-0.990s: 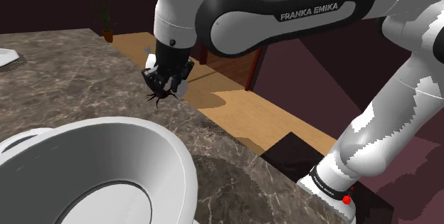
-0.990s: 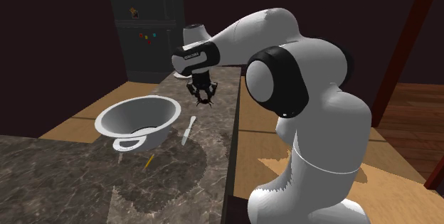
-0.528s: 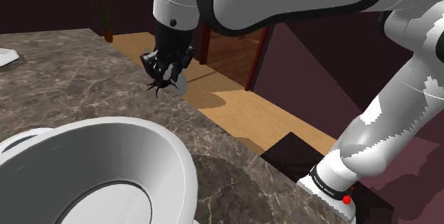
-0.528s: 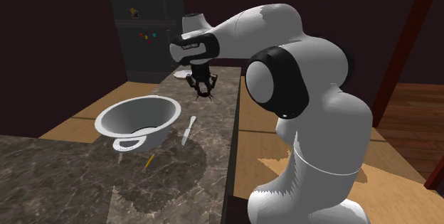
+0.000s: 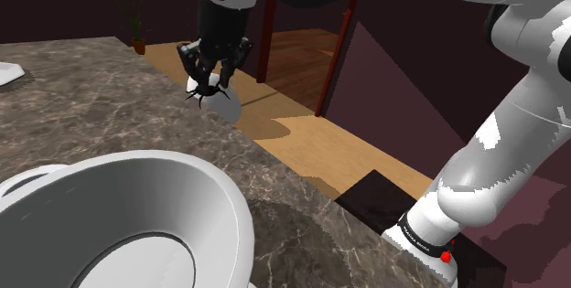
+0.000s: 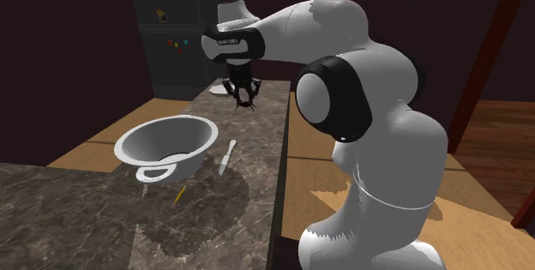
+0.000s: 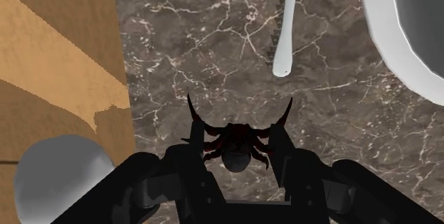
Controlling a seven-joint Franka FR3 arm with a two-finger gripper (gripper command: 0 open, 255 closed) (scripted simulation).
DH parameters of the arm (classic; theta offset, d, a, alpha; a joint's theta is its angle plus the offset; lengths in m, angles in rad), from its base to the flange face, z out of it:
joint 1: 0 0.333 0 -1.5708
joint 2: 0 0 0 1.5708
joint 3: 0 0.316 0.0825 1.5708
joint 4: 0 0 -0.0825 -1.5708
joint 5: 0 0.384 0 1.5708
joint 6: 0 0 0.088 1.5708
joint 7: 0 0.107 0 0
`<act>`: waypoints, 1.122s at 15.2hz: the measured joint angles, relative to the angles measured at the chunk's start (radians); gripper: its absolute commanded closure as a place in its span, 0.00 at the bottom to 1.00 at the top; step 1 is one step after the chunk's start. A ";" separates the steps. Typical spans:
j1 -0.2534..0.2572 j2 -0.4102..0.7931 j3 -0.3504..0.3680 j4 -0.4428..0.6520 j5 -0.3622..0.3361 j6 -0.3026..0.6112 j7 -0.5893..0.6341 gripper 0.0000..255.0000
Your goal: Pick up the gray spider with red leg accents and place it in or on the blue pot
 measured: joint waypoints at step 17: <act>0.259 0.202 0.148 0.273 -0.199 -0.216 0.360 1.00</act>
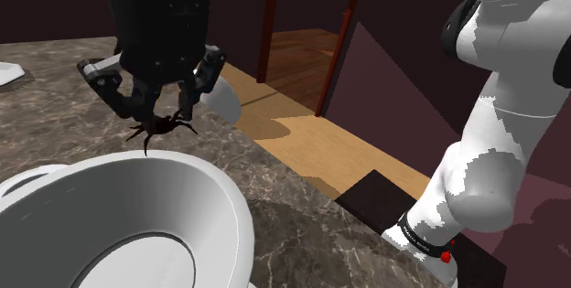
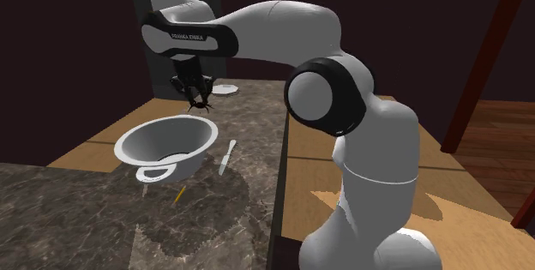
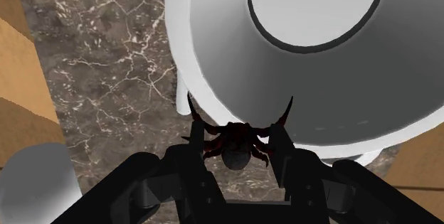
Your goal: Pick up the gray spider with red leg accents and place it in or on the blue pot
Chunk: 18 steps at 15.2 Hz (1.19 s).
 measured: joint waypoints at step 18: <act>0.315 0.243 0.002 0.195 -0.200 -0.084 0.250 1.00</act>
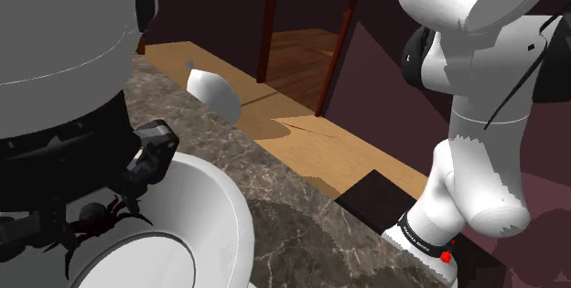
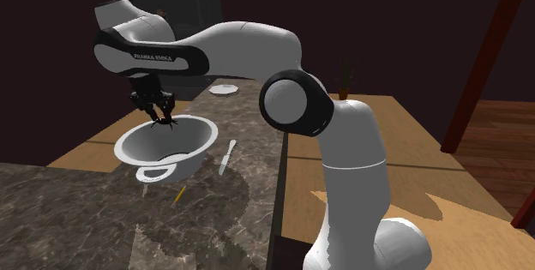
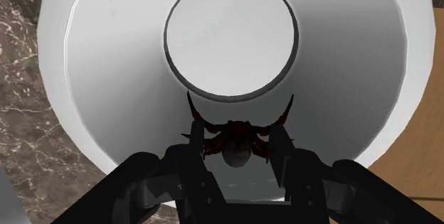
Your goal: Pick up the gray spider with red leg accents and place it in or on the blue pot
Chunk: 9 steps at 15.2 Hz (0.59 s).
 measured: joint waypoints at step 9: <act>-0.057 -0.026 0.007 -0.155 0.016 0.124 0.029 1.00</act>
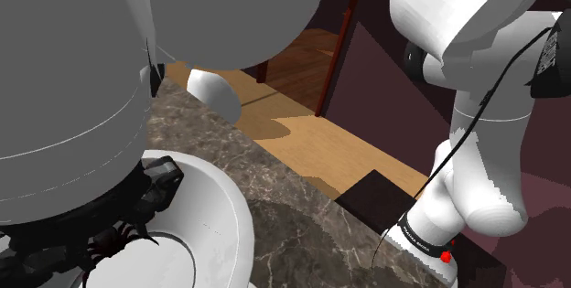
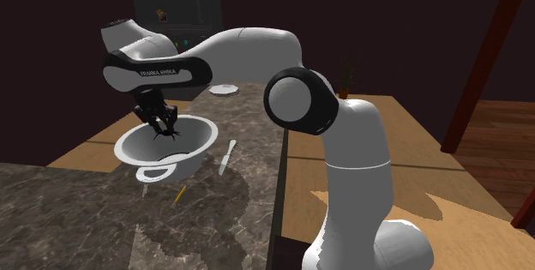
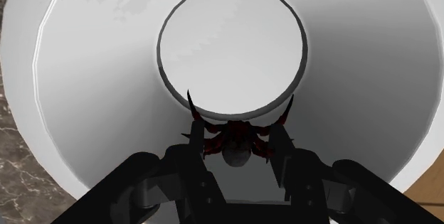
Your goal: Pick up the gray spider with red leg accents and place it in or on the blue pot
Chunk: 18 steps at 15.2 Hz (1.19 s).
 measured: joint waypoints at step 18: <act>0.054 0.007 0.002 0.130 -0.005 -0.118 -0.013 0.00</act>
